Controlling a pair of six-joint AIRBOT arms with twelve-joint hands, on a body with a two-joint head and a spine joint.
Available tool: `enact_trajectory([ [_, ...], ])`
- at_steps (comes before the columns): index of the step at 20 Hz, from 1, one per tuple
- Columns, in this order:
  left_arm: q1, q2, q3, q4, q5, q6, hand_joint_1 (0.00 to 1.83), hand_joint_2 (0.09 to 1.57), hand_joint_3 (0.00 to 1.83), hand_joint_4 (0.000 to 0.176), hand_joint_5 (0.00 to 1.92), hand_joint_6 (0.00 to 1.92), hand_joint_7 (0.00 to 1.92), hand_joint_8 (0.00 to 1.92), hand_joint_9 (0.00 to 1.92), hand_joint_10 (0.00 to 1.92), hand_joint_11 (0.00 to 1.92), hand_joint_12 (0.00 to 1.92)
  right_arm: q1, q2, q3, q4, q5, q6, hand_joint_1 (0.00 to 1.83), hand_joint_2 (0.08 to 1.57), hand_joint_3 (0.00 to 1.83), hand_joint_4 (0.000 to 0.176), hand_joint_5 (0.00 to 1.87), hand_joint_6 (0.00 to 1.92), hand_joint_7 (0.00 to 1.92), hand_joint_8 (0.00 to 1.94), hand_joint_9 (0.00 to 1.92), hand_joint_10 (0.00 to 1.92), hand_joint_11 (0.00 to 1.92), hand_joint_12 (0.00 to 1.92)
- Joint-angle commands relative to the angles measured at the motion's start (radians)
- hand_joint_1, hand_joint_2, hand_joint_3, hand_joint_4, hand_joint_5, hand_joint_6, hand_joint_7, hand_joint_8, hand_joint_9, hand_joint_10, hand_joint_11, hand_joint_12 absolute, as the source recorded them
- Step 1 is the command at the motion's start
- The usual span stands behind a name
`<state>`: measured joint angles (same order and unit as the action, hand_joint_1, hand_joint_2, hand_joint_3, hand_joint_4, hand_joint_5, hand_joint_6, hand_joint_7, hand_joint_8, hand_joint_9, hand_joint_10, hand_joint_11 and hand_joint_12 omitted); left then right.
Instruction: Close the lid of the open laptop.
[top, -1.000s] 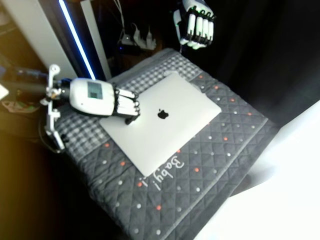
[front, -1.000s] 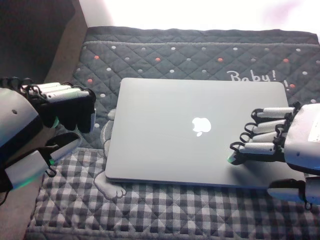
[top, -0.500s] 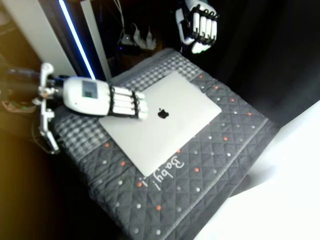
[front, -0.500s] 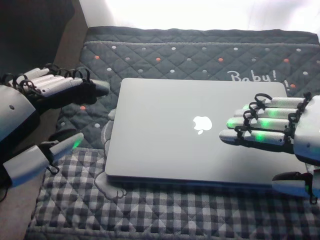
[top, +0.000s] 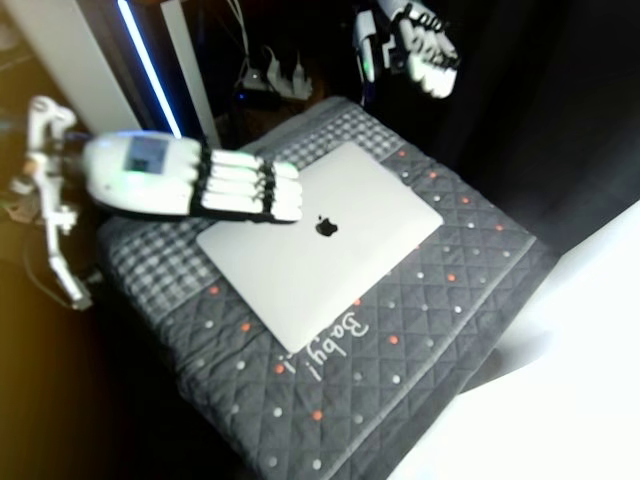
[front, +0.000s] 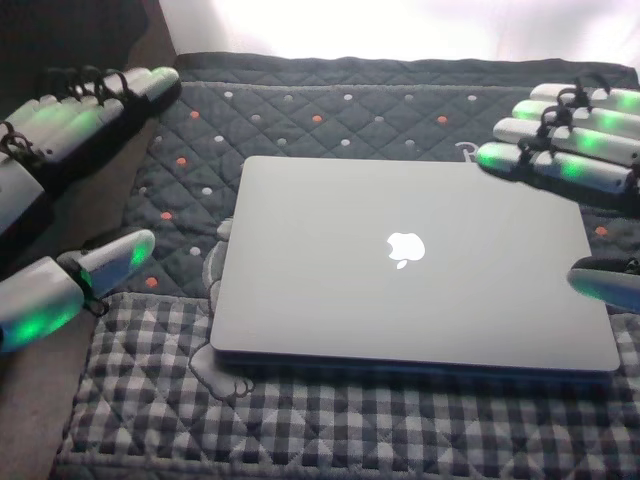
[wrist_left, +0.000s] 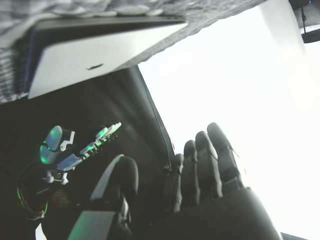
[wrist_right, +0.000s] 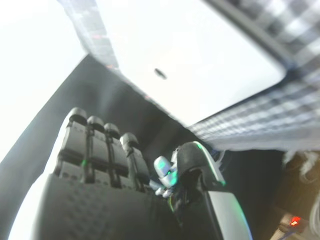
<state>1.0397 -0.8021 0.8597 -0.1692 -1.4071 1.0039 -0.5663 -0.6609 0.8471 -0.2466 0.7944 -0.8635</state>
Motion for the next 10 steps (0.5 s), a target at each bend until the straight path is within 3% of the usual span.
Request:
enact_trajectory([
  [1, -0.01, 0.004, 0.005, -0.013, -0.142, 0.002, 0.35, 1.43, 0.01, 0.117, 0.0, 0.0, 0.0, 0.0, 0.0, 0.0, 0.0, 0.01, -0.006, 0.021, -0.001, 0.046, 0.144, -0.012, 0.09, 1.47, 0.01, 0.017, 0.0, 0.0, 0.0, 0.0, 0.0, 0.0, 0.0, 0.0],
  [2, -0.014, 0.005, 0.009, -0.016, -0.145, 0.002, 0.28, 1.39, 0.0, 0.117, 0.0, 0.0, 0.0, 0.0, 0.0, 0.0, 0.0, 0.0, -0.032, 0.039, -0.016, 0.104, 0.184, -0.07, 0.06, 1.45, 0.0, 0.005, 0.0, 0.0, 0.0, 0.0, 0.0, 0.0, 0.0, 0.0],
  [3, -0.019, 0.008, 0.012, -0.019, -0.149, 0.002, 0.27, 1.33, 0.0, 0.101, 0.0, 0.0, 0.0, 0.0, 0.0, 0.0, 0.0, 0.0, -0.056, 0.059, -0.038, 0.162, 0.217, -0.14, 0.18, 1.39, 0.0, 0.042, 0.0, 0.0, 0.0, 0.0, 0.0, 0.0, 0.0, 0.0],
  [4, -0.023, 0.014, 0.012, -0.022, -0.156, 0.002, 0.27, 1.33, 0.0, 0.101, 0.0, 0.0, 0.0, 0.0, 0.0, 0.0, 0.0, 0.0, -0.074, 0.076, -0.053, 0.196, 0.247, -0.177, 0.18, 1.39, 0.0, 0.042, 0.0, 0.0, 0.0, 0.0, 0.0, 0.0, 0.0, 0.0],
  [5, -0.023, 0.021, 0.012, -0.033, -0.172, 0.002, 0.25, 1.32, 0.0, 0.077, 0.0, 0.0, 0.0, 0.0, 0.0, 0.0, 0.0, 0.0, -0.09, 0.086, -0.056, 0.214, 0.28, -0.181, 0.39, 1.39, 0.0, 0.037, 0.0, 0.0, 0.0, 0.0, 0.0, 0.0, 0.0, 0.0],
  [6, -0.023, 0.027, 0.012, -0.045, -0.186, 0.002, 0.25, 1.32, 0.0, 0.077, 0.0, 0.0, 0.0, 0.0, 0.0, 0.0, 0.0, 0.0, -0.093, 0.088, -0.055, 0.225, 0.292, -0.181, 0.39, 1.39, 0.0, 0.037, 0.0, 0.0, 0.0, 0.0, 0.0, 0.0, 0.0, 0.0],
  [7, -0.022, 0.037, 0.01, -0.056, -0.207, 0.001, 0.14, 1.37, 0.01, 0.044, 0.0, 0.0, 0.0, 0.0, 0.0, 0.0, 0.0, 0.0, -0.094, 0.088, -0.051, 0.239, 0.31, -0.182, 0.45, 1.39, 0.0, 0.04, 0.0, 0.0, 0.0, 0.0, 0.0, 0.0, 0.0, 0.0],
  [8, -0.022, 0.044, 0.01, -0.062, -0.222, 0.001, 0.15, 1.37, 0.0, 0.065, 0.0, 0.0, 0.0, 0.0, 0.0, 0.0, 0.0, 0.0, -0.094, 0.087, -0.049, 0.247, 0.33, -0.182, 0.49, 1.37, 0.0, 0.055, 0.0, 0.0, 0.0, 0.0, 0.0, 0.0, 0.0, 0.0],
  [9, -0.022, 0.048, 0.011, -0.065, -0.229, 0.001, 0.15, 1.36, 0.0, 0.106, 0.0, 0.0, 0.0, 0.0, 0.0, 0.0, 0.0, 0.0, -0.094, 0.087, -0.047, 0.251, 0.34, -0.182, 0.47, 1.32, 0.0, 0.069, 0.0, 0.0, 0.0, 0.0, 0.0, 0.0, 0.0, 0.0],
  [10, -0.022, 0.051, 0.013, -0.067, -0.235, 0.001, 0.23, 1.33, 0.0, 0.127, 0.0, 0.0, 0.0, 0.0, 0.0, 0.0, 0.0, 0.0, -0.094, 0.087, -0.045, 0.255, 0.351, -0.182, 0.47, 1.29, 0.0, 0.078, 0.0, 0.0, 0.0, 0.0, 0.0, 0.0, 0.0, 0.0],
])
